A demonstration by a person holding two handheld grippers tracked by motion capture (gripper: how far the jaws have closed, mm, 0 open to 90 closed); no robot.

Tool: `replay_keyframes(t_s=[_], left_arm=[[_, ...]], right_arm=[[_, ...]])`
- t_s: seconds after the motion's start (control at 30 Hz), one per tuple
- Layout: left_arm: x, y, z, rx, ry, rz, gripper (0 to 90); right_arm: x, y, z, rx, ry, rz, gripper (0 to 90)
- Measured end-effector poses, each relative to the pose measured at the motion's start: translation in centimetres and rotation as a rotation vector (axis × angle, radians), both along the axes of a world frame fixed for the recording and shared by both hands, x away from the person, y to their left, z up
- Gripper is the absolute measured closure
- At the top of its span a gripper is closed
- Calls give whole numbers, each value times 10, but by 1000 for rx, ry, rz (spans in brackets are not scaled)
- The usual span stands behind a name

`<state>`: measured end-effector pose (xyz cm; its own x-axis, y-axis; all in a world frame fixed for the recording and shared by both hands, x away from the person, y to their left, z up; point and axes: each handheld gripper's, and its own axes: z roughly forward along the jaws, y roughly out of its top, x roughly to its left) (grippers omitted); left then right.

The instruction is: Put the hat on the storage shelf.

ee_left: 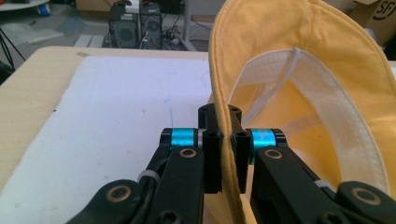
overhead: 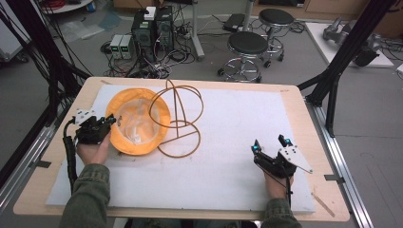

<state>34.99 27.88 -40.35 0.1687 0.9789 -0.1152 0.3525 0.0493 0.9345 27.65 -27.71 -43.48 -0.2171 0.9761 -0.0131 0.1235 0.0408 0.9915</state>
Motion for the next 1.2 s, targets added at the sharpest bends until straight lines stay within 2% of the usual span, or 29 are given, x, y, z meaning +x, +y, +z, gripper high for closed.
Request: replay_keyframes(t_s=[0.1, 0.2, 0.3, 0.33, 0.37, 0.43, 0.47, 0.53, 0.57, 0.63, 0.67, 0.73, 0.87, 0.9, 1.03, 1.07, 1.2], left_arm=[[-2, -1, 2, 16, -22, 6, 874], [-2, -1, 2, 2, -29, 1, 874], [-4, -1, 5, -7, -59, 0, 874], [-5, 0, 8, -17, -81, 2, 874], [-5, 0, 8, -17, -81, 2, 874], [-8, 1, 12, -25, -124, -9, 874], [-8, 1, 12, -25, -124, -9, 874], [-11, 2, 16, -33, -165, -13, 874], [-14, 3, 20, -41, -198, -8, 875], [-15, 3, 22, -42, -213, -8, 874], [-18, 2, 25, -39, -238, 3, 874], [-20, 2, 29, -42, -265, 4, 875], [-22, 3, 35, -52, -292, 0, 874], [-24, 3, 39, -51, -315, -2, 874], [-27, 1, 50, -53, -353, -5, 874], [-27, 1, 50, -53, -353, -5, 874], [-29, -1, 67, -38, -384, -11, 873]], right_arm=[[0, 0, 0, 1, 1, 1, 108], [0, 0, 0, -1, 0, 2, 108], [0, 0, 0, 2, 1, 5, 108], [0, 0, 0, 4, 2, 5, 108], [0, 0, 0, 4, 2, 5, 108], [0, 0, 0, 10, 9, 4, 108], [0, 0, 0, 10, 9, 4, 108], [0, 0, 0, 9, 9, 4, 108], [0, 0, 0, 8, 8, 6, 108], [0, 0, 0, 7, 7, 6, 108], [0, 1, 0, 8, 7, 6, 108], [0, 1, 0, 8, 9, 8, 108], [0, 1, -1, 10, 10, 9, 108], [0, 1, 0, 12, 15, 10, 108], [-1, 2, 0, 13, 16, 13, 109], [-1, 2, 0, 10, 13, 13, 108], [-1, 3, 0, 12, 14, 13, 108]])
